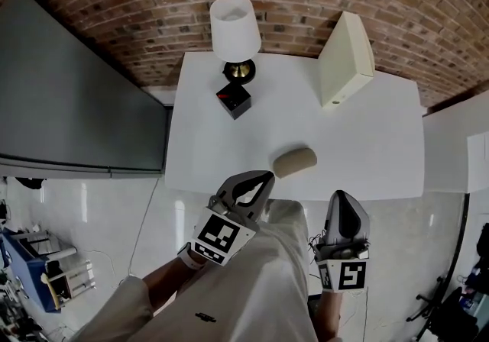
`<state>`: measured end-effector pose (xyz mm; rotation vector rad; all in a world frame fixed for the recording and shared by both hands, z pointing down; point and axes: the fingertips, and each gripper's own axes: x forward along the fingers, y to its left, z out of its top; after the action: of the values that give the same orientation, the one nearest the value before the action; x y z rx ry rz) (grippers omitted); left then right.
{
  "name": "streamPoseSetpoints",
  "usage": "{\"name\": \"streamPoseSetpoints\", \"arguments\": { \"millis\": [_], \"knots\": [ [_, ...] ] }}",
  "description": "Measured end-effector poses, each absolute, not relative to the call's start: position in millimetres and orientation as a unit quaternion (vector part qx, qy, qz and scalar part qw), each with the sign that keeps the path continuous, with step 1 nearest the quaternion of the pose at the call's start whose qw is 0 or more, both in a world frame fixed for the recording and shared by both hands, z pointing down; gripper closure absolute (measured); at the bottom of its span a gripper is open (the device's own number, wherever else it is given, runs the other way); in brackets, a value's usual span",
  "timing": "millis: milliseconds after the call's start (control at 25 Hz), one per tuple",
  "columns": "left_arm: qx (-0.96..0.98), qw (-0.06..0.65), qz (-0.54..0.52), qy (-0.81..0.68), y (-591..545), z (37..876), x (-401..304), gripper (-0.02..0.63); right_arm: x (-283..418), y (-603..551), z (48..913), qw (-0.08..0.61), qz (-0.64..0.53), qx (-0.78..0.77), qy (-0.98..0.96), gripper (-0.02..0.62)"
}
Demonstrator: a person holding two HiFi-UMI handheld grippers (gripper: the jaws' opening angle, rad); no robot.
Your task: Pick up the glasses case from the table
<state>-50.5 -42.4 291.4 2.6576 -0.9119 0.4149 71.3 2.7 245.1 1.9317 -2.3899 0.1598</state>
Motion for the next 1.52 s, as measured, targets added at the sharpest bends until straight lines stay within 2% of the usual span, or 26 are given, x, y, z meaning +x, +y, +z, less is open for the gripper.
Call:
{"name": "streamPoseSetpoints", "arguments": {
  "millis": [400,1040,1160,1280,1520],
  "knots": [
    [0.923,0.146,0.171,-0.313,-57.0,316.2,-32.2,0.598,82.2,-10.0,271.6,0.036,0.080,0.623,-0.777,0.586],
    [0.926,0.098,0.230,-0.284,-67.6,391.8,-24.1,0.595,87.7,-44.6,324.9,0.060,0.106,0.601,-0.790,0.586],
    [0.923,0.109,0.244,-0.277,-68.3,411.9,-26.8,0.556,86.8,-54.8,326.4,0.059,0.098,0.602,-0.790,0.586],
    [0.921,0.108,0.269,-0.259,-66.1,436.3,-25.8,0.458,86.0,-61.6,334.7,0.054,0.105,0.598,-0.793,0.586],
    [0.919,0.100,0.304,-0.231,-60.6,479.5,-21.7,0.410,83.1,-73.8,348.0,0.043,0.109,0.586,-0.802,0.585]
  ]
}}
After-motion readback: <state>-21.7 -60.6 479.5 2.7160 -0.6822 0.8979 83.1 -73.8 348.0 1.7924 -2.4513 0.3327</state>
